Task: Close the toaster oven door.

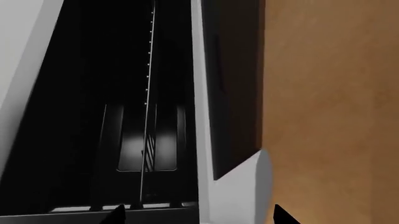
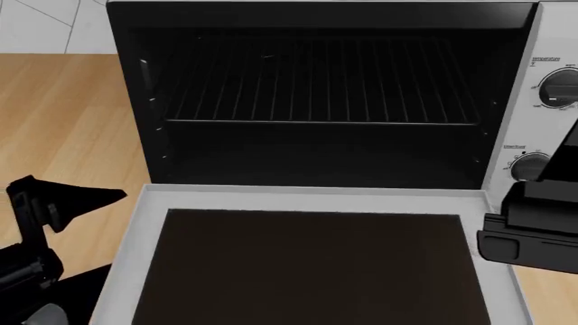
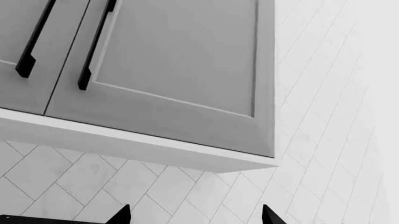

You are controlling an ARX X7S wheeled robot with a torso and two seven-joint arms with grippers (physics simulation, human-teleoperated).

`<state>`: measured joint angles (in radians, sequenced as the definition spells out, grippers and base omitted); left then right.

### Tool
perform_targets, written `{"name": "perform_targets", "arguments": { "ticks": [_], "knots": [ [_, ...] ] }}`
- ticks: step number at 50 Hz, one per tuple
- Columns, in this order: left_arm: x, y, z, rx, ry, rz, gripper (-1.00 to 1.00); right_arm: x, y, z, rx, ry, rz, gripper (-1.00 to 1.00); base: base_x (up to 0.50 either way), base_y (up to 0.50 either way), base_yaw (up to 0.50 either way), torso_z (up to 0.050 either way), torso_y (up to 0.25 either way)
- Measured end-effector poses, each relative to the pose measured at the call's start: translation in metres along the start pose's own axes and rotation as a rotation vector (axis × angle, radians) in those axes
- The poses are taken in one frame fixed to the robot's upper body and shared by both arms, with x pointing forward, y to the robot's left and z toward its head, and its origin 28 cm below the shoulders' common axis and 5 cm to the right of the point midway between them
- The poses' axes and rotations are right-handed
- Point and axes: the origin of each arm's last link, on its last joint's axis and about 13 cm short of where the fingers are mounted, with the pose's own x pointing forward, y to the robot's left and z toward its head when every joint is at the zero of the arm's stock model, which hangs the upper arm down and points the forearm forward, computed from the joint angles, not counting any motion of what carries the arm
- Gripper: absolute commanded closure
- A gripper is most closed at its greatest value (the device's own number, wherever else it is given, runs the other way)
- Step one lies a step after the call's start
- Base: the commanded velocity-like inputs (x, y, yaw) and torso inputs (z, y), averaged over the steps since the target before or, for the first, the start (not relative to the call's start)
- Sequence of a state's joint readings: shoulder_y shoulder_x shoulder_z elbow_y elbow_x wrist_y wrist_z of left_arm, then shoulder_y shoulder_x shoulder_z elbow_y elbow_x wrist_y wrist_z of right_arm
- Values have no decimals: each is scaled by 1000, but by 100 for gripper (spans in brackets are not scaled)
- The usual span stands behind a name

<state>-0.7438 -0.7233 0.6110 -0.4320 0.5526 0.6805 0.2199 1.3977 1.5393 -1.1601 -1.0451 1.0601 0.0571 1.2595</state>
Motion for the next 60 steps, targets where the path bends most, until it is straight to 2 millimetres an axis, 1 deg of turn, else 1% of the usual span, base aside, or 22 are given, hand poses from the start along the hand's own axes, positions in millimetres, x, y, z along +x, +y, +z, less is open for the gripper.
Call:
{"name": "perform_targets", "arguments": {
  "ticks": [11, 31, 53, 60],
  "knots": [
    [5, 0, -2, 12, -20, 9, -100, 0, -1, 0, 0, 0, -4, -100, 3, -3, -5, 0, 0],
    [2, -6, -2, 33, -27, 82, -100, 2, -2, 3, -2, -7, -7, -100, 1, -4, -6, 0, 0],
    [-3, -4, 7, 120, -121, 92, -100, 3, -3, 6, -3, -15, -9, -100, -2, -3, -3, 0, 0],
    [2, -5, 15, 140, -179, 107, -100, 3, -4, 7, -3, -16, -11, -100, 0, -1, -1, 0, 2]
  ]
}}
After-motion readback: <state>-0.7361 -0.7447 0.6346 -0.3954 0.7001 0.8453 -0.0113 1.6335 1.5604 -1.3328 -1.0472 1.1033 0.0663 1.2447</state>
